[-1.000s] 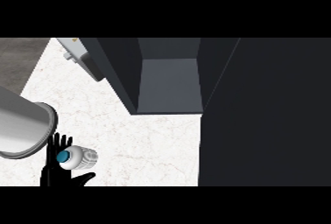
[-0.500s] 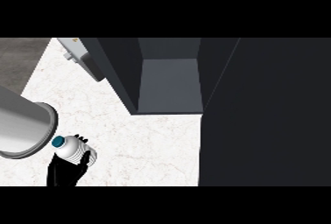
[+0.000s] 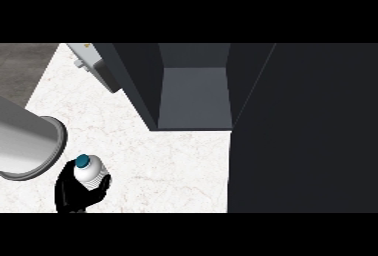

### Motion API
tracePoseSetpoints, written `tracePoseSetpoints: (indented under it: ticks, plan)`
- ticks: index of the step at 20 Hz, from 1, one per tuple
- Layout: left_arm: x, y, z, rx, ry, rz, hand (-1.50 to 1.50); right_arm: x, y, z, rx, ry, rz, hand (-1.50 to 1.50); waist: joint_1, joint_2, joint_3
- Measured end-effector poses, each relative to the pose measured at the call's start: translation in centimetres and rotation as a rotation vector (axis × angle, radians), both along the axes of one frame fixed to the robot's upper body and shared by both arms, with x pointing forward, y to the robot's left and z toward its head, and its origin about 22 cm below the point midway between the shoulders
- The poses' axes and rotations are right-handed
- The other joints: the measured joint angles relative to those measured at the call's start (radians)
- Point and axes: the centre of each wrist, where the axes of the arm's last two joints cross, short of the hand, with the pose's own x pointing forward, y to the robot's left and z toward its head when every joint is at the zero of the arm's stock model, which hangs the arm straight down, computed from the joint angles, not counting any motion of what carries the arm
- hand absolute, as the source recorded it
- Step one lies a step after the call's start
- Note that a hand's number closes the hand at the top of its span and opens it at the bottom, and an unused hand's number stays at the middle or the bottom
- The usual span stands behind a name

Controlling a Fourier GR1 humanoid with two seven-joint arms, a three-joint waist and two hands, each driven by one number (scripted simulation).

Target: Pick up the bottled water, place it into the cabinet and close the cabinet

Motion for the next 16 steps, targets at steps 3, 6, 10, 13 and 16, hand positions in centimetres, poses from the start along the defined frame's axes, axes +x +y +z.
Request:
tracePoseSetpoints:
  ticks: [3,6,10,13,16]
  plan:
    - [1.3,-0.5,0.8,0.02,-0.026,-0.027,1.5,0.1,-0.1,0.0,-0.001,-0.002,0.008,-1.5,0.0,0.001,0.0]
    - [3.0,-2.8,1.5,0.031,-0.041,-0.088,1.5,0.0,0.1,0.0,0.01,0.001,0.009,-1.5,-0.004,0.001,0.0]
    - [4.4,-4.6,2.7,0.041,-0.052,-0.171,1.5,0.1,-0.1,0.0,-0.001,-0.003,0.004,-1.5,-0.001,0.0,0.0]
    - [5.2,-5.9,4.1,0.057,-0.071,-0.215,1.5,0.2,-0.5,0.0,-0.02,-0.012,0.0,-1.5,0.002,-0.002,0.001]
    - [6.0,-7.3,6.0,0.075,-0.094,-0.263,1.5,0.6,-0.5,-0.1,-0.023,-0.016,0.0,-1.5,0.007,-0.001,0.001]
